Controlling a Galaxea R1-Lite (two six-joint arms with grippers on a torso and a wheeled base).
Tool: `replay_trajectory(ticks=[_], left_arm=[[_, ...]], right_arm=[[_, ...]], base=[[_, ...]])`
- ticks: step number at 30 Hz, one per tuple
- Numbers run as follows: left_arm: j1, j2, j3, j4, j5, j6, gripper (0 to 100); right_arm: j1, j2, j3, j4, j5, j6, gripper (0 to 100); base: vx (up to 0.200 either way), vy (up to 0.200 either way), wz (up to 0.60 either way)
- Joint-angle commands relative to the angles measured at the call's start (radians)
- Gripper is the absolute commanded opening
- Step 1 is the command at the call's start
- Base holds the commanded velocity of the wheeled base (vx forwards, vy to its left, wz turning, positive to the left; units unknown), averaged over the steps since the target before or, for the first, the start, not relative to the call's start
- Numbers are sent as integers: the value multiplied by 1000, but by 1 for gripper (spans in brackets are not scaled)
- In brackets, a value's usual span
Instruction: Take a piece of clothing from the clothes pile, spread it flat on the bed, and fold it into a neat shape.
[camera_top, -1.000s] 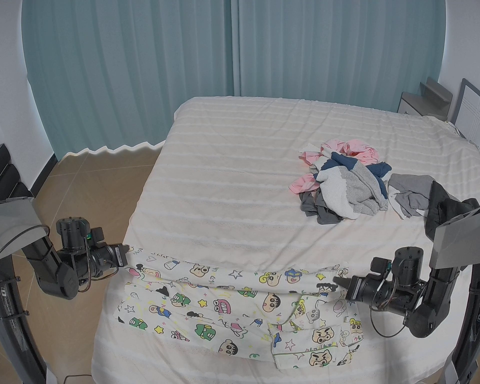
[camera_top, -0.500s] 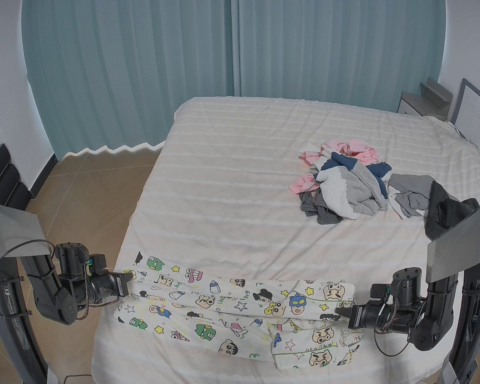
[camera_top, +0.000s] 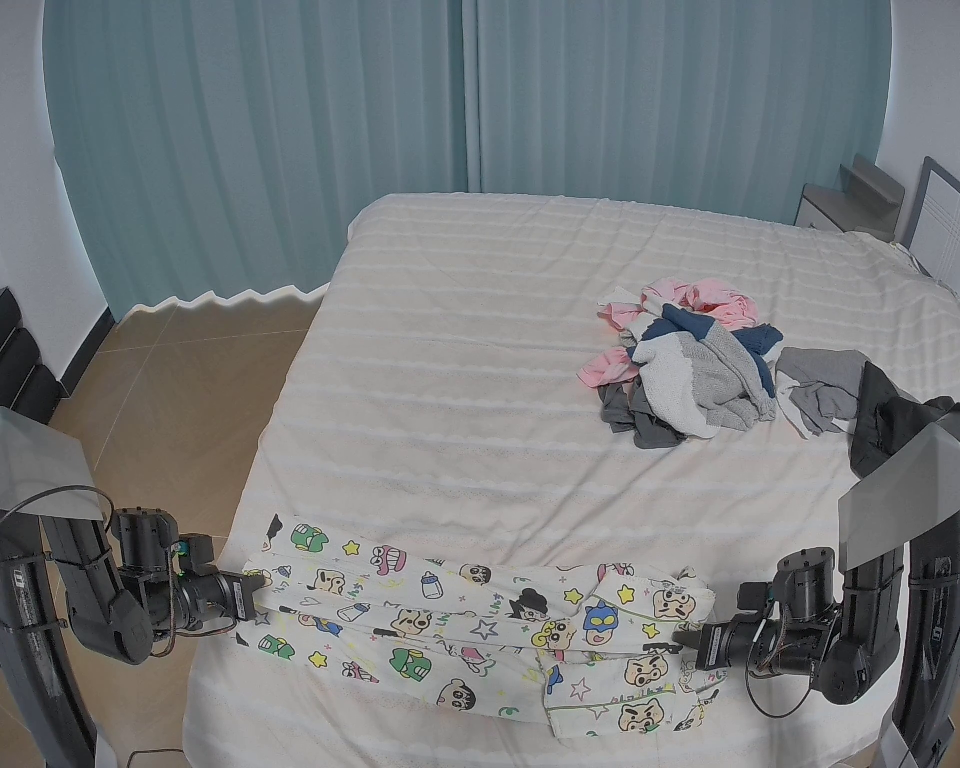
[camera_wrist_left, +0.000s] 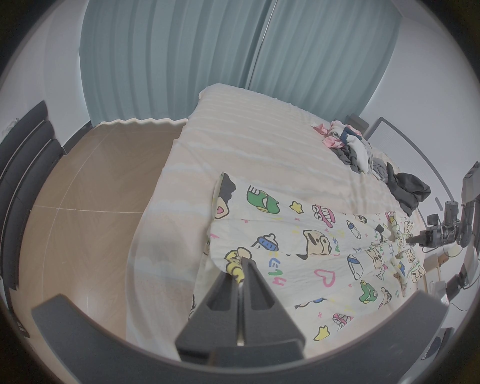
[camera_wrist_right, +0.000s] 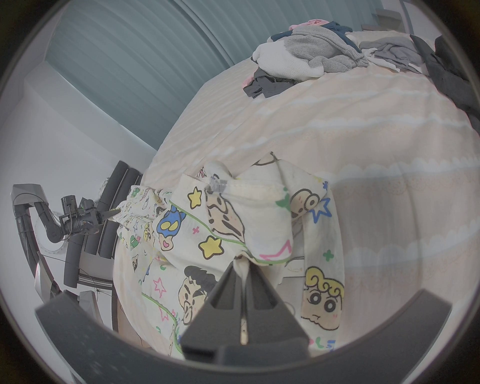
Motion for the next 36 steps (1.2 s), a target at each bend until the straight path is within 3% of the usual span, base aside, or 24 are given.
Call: replay_trajectory(ticks=[1,6,7,9,10,20,25,31,33,36], left_arm=[[1,17,3,0,0,0,0],[2,37,0,-2,3,1,0],[2,45,-2,-3,3,0,100],[4,51,-2,-3,3,-3,100],[2,51,-2,-3,3,-3,100],[96,48,4,-88,-20,-16,100],[151,42,10,-157,-49,-83,100],[170,-1,21,-230,-88,-365,100],[173,-16,37,-237,-132,-468,100],[188,-18,73,-237,-204,-516,100]], right_arm=[[-6,15,-3,0,0,0,0],[-4,15,5,0,2,0,0],[-4,15,6,0,2,-2,0],[-1,15,13,0,0,-2,0],[-1,13,13,0,0,-2,100],[-30,-84,54,0,-40,3,100],[-53,-180,77,0,-38,12,100],[-64,-263,45,2,-40,7,100],[-58,-255,13,2,-44,7,100],[-52,-214,-26,3,-67,7,100]], base=[[0,0,0],[0,0,0],[0,0,0],[0,0,0],[0,0,0],[0,0,0],[0,0,0],[0,0,0],[0,0,0],[0,0,0]])
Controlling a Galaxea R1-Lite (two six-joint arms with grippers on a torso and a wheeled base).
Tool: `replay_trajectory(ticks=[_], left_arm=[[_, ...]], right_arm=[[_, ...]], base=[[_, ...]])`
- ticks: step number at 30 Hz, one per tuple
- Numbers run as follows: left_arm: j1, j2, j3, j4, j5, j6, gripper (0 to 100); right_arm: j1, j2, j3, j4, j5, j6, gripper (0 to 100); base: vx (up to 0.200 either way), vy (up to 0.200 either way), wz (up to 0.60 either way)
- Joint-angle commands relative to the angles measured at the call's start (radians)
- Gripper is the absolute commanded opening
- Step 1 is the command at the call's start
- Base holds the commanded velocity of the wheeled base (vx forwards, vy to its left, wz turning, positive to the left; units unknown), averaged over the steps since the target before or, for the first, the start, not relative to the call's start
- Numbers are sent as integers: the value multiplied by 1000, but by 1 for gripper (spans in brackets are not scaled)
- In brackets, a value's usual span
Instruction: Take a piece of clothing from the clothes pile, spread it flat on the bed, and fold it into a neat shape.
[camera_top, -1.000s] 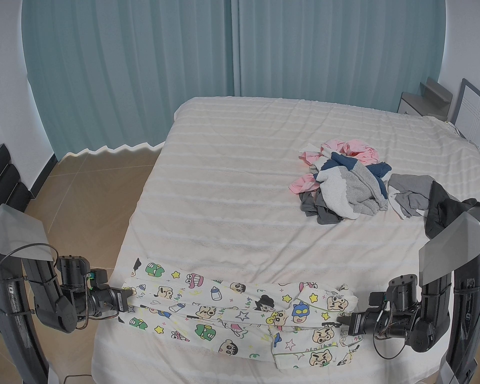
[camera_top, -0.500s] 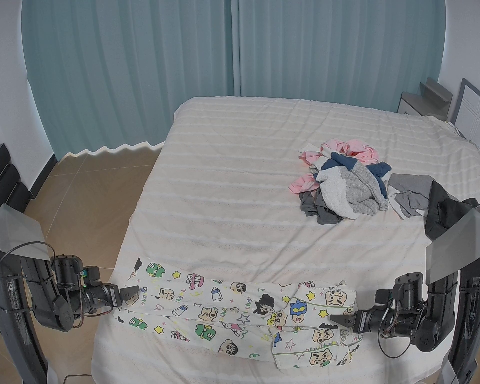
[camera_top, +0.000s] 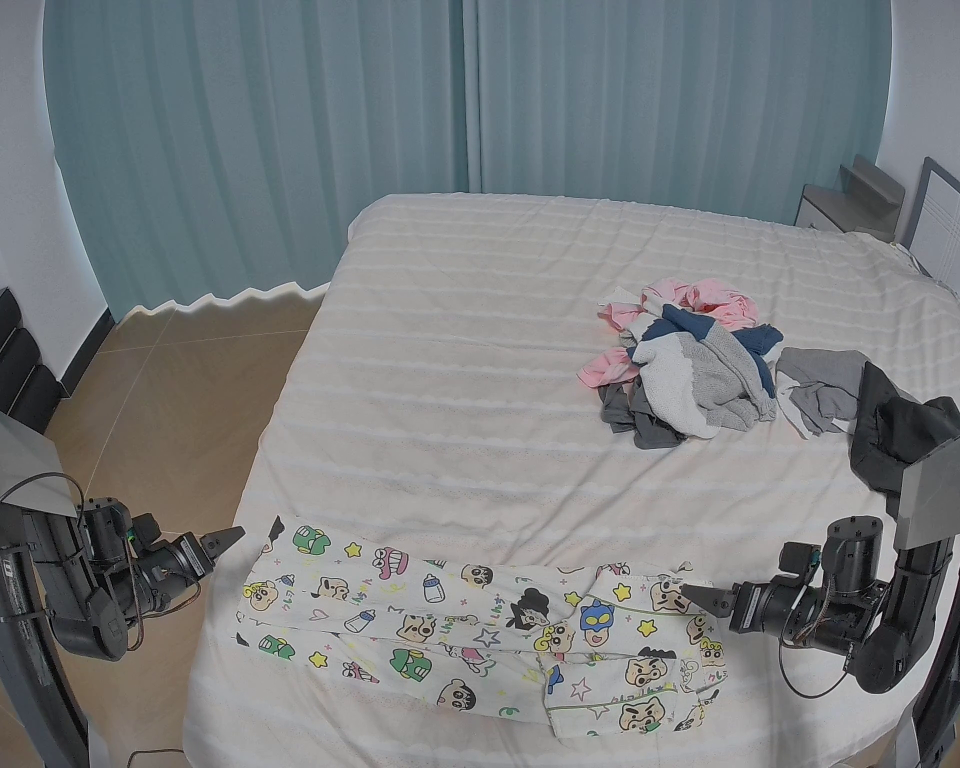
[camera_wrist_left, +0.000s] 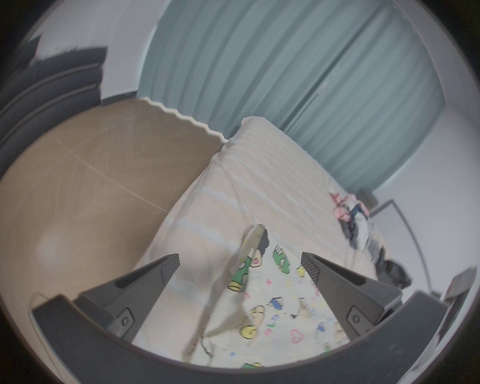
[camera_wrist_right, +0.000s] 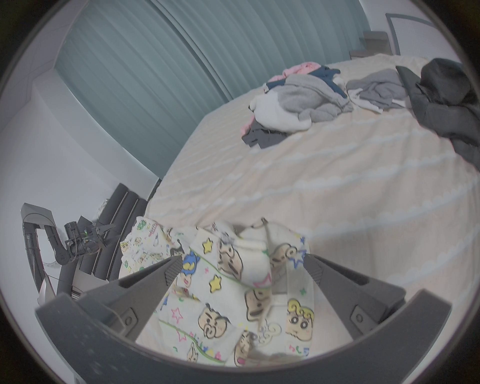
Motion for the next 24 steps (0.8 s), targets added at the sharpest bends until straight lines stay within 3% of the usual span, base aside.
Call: replay_trajectory(ticks=[1,9,10,24], left_arm=[[27,-32,62,-21,-103,-81,100],[29,1,125,-101,-126,-72,100],[29,0,126,-101,-126,-68,100],[41,3,128,-101,-120,-64,100]], right_arm=[[7,15,-74,1,-26,-1,100],[32,97,-119,0,-29,2,100],[39,107,-122,1,-29,2,0],[73,104,-165,0,-78,2,0]], base=[[0,0,0],[0,0,0],[0,0,0],[0,0,0]])
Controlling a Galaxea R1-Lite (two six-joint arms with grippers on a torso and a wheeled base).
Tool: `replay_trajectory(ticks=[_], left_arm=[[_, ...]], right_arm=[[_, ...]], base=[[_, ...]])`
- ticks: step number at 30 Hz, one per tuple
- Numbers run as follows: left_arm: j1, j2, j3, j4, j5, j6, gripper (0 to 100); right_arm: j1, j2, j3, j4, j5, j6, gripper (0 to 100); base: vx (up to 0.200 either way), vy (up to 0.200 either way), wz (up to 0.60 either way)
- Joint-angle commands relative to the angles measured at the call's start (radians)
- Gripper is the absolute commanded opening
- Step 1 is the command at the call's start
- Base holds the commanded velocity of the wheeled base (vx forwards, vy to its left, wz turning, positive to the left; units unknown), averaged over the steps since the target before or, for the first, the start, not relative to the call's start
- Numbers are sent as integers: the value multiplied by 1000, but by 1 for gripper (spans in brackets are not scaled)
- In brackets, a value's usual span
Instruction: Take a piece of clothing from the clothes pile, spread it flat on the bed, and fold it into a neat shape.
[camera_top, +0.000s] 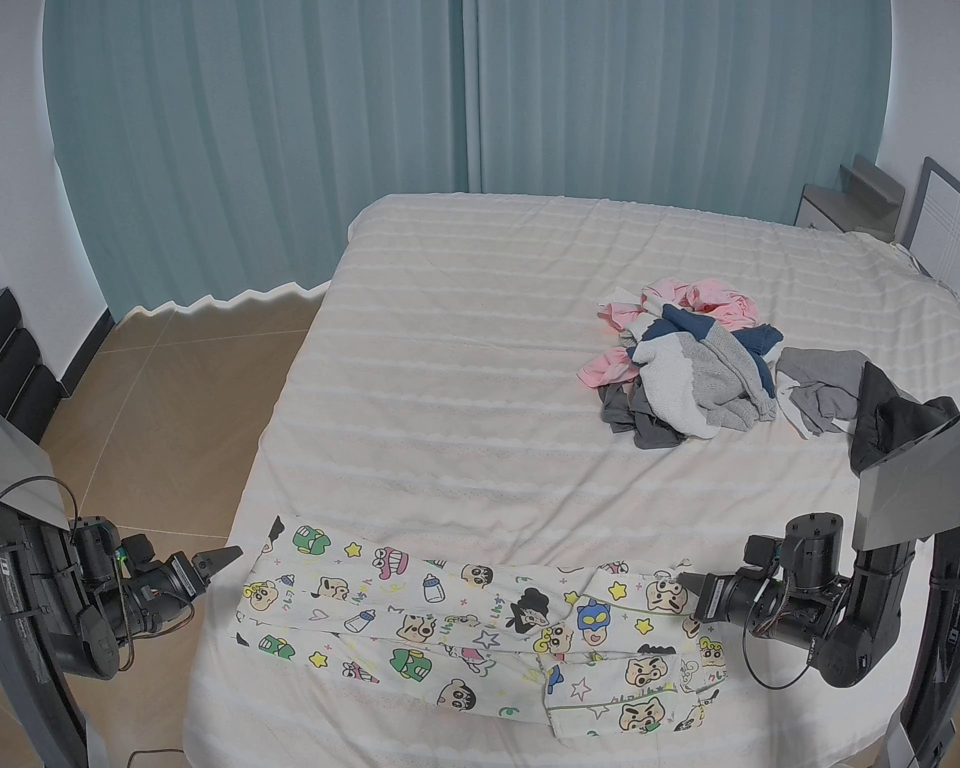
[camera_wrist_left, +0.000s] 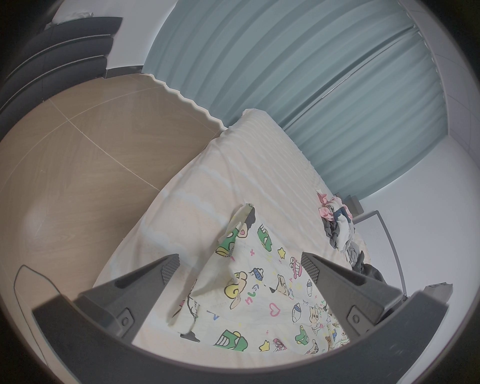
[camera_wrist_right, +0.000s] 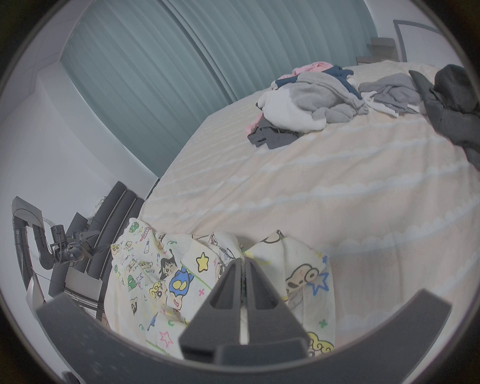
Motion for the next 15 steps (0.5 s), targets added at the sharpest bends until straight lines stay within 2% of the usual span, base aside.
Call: replay_trajectory(ticks=[1,13,15], left_arm=[[1,5,1,-18,2,1,100],[1,6,9,-18,4,3,100],[1,9,9,-18,7,38,100]], right_arm=[[3,-20,-30,-1,-5,-2,0],[46,-29,-80,1,-7,-12,0],[42,3,-82,1,-11,-12,0]], base=[[0,0,0],[0,0,0],[0,0,0]])
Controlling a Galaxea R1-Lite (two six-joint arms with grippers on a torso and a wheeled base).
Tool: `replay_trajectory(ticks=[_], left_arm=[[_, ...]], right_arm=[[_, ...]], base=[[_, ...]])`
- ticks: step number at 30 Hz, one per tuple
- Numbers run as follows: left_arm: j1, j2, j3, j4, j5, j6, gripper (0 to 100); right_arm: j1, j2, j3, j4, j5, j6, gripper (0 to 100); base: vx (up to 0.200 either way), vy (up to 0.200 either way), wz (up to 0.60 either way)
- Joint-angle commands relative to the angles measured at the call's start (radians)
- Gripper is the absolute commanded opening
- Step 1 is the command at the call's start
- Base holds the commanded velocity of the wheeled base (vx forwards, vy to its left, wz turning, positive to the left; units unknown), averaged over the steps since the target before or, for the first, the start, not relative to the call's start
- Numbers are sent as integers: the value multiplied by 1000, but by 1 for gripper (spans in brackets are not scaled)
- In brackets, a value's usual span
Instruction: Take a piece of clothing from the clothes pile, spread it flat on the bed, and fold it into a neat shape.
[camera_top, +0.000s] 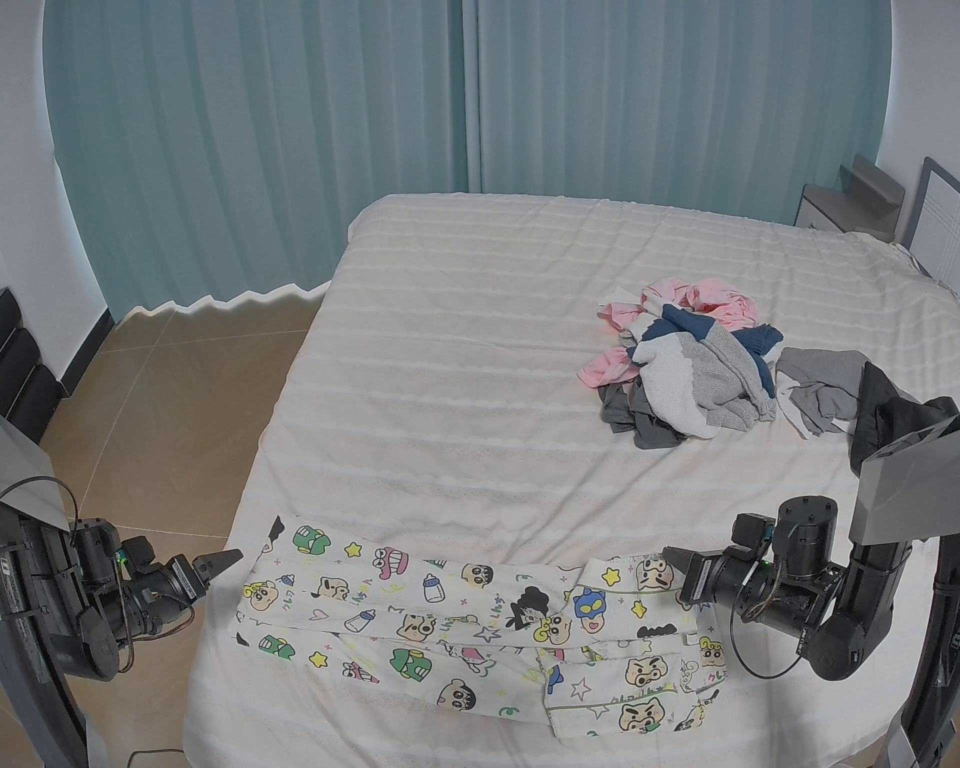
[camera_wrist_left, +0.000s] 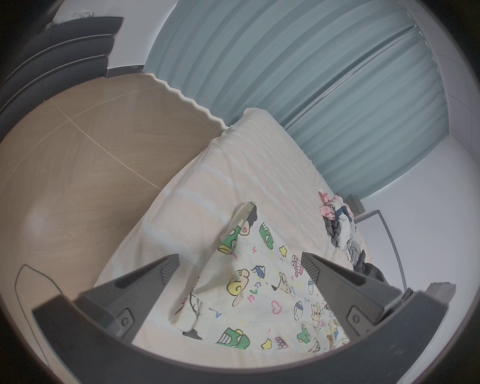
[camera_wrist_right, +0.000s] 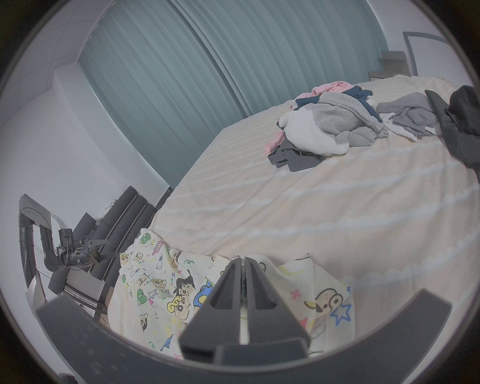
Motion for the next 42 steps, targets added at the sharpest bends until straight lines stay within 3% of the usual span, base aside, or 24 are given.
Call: replay_trajectory(ticks=[1,3,4,12,18,22,25,26,33,37,42], left_arm=[[2,11,1,-18,3,49,100],[8,24,3,-18,3,107,100],[13,31,1,-18,3,146,100],[10,43,-13,-18,0,241,100],[-67,46,-114,-9,1,258,100],[-158,38,-247,189,18,296,100],[-176,38,-347,337,99,370,100],[-178,35,-411,444,155,426,100],[-201,-35,-514,726,159,460,100],[-204,-31,-557,811,161,531,100],[-227,-20,-605,907,162,543,100]], right_arm=[[-3,42,-4,0,-8,-1,0],[-9,62,-4,0,-25,-1,0],[-11,76,-1,0,-33,-1,100],[-17,28,13,-2,-59,6,100],[-23,-146,138,-2,-140,21,100],[-9,-320,238,-2,-281,27,100],[-8,-401,269,0,-349,26,100],[-9,-450,269,0,-383,26,100],[11,-550,269,4,-416,26,100],[18,-570,269,6,-459,29,100],[41,-607,269,35,-482,59,100]], base=[[0,0,0],[0,0,0],[0,0,0],[0,0,0],[0,0,0],[0,0,0],[0,0,0],[0,0,0],[0,0,0],[0,0,0],[0,0,0]])
